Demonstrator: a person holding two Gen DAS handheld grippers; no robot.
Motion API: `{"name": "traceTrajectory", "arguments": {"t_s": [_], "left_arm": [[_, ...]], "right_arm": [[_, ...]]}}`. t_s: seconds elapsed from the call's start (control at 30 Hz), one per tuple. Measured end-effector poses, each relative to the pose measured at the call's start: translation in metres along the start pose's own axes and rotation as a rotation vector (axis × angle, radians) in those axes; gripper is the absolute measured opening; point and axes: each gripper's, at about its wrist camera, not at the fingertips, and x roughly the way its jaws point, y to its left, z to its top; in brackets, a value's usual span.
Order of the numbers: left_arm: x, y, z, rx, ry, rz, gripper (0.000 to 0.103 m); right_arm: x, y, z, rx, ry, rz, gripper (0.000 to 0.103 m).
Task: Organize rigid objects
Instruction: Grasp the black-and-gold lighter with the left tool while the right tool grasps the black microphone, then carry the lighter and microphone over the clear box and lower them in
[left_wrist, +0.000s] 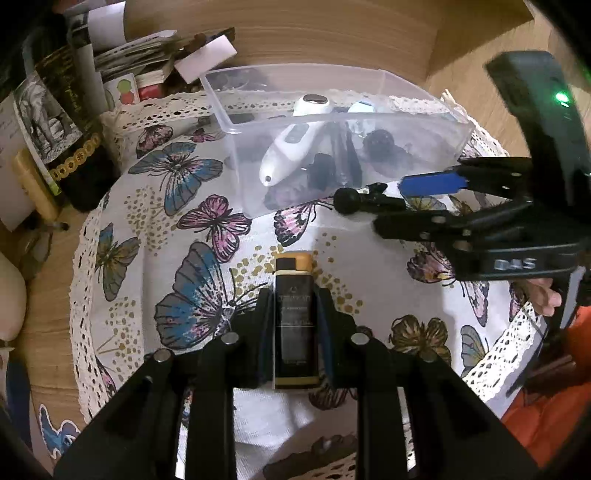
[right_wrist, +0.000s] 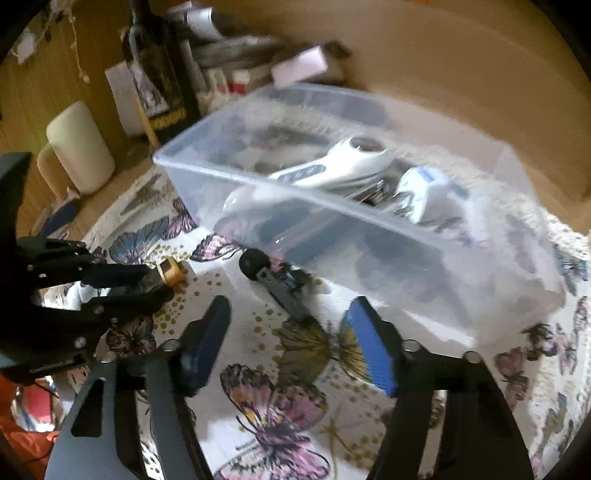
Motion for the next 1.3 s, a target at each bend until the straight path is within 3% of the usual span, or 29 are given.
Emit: {"name": "traceTrajectory", "arguments": {"t_s": [0.1,0.17,0.23,0.33,0.8,0.87,1.3], "left_arm": [[0.003,0.000,0.003,0.007,-0.002,-0.008,0.028],[0.005,-0.001,0.004,0.001,-0.012,0.007,0.023],[0.005,-0.001,0.005,-0.011,-0.022,0.007,0.023],[0.002,0.003,0.004,-0.038,-0.037,0.006,0.023],[-0.044,0.008,0.012,-0.093,-0.156,0.009,0.022],[-0.051,0.004,0.017,-0.091,-0.175,0.003,0.010],[-0.076,-0.020,0.048,-0.044,-0.279,-0.018,0.010]], "right_arm": [[0.009,0.003,0.003,-0.011,0.015,-0.017,0.044],[0.010,0.006,0.004,-0.023,0.010,-0.024,0.039],[0.011,0.007,0.004,-0.028,0.008,-0.021,0.026],[0.007,0.008,0.002,-0.026,0.005,-0.012,0.022],[-0.046,0.007,-0.013,0.004,-0.149,-0.032,0.022],[-0.053,0.003,-0.012,0.018,-0.171,-0.036,0.022],[-0.103,-0.007,-0.005,0.053,-0.333,-0.094,0.022]]}}
